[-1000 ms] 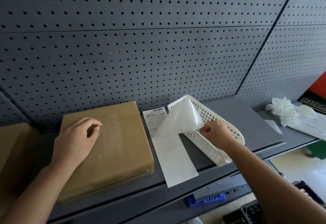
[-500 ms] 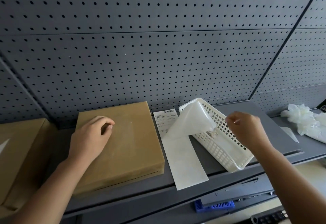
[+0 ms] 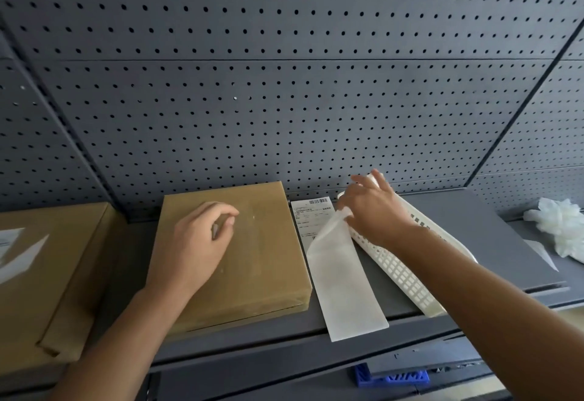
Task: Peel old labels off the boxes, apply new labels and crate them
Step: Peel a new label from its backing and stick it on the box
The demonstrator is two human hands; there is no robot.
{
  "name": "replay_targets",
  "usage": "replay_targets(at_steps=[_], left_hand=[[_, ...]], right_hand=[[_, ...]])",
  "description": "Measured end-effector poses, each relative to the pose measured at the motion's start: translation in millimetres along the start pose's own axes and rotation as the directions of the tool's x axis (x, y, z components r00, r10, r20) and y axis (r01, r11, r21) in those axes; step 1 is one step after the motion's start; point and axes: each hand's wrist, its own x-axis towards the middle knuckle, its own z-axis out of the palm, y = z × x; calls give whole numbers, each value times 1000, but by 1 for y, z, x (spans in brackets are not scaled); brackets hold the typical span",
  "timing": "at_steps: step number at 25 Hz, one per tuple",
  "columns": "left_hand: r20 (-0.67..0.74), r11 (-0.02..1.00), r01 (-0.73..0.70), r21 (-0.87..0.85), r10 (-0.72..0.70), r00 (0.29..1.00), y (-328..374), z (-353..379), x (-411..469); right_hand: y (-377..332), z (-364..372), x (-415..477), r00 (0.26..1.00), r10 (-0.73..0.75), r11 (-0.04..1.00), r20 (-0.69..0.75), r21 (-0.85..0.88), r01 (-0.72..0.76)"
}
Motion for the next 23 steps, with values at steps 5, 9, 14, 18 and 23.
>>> replay_targets(at_steps=[5,9,14,18,23], left_hand=[[217,950,59,-306,9,976,53,15,-12],[655,594,574,-563,-103,749,109,29,-9],[840,17,840,-542,-26,542,141,54,9],[773,-222,745,-629,-72,631,142,56,35],[591,0,604,-797,-210,779,144,59,46]], right_hand=[[9,-32,-2,934,138,969,-329,238,-60],[13,-60,-16,859,263,927,-440,362,-98],[5,-73,-58,782,326,899,-531,430,-83],[3,-48,-95,804,252,917,-538,397,-22],[4,-10,-128,869,113,925,-483,370,85]])
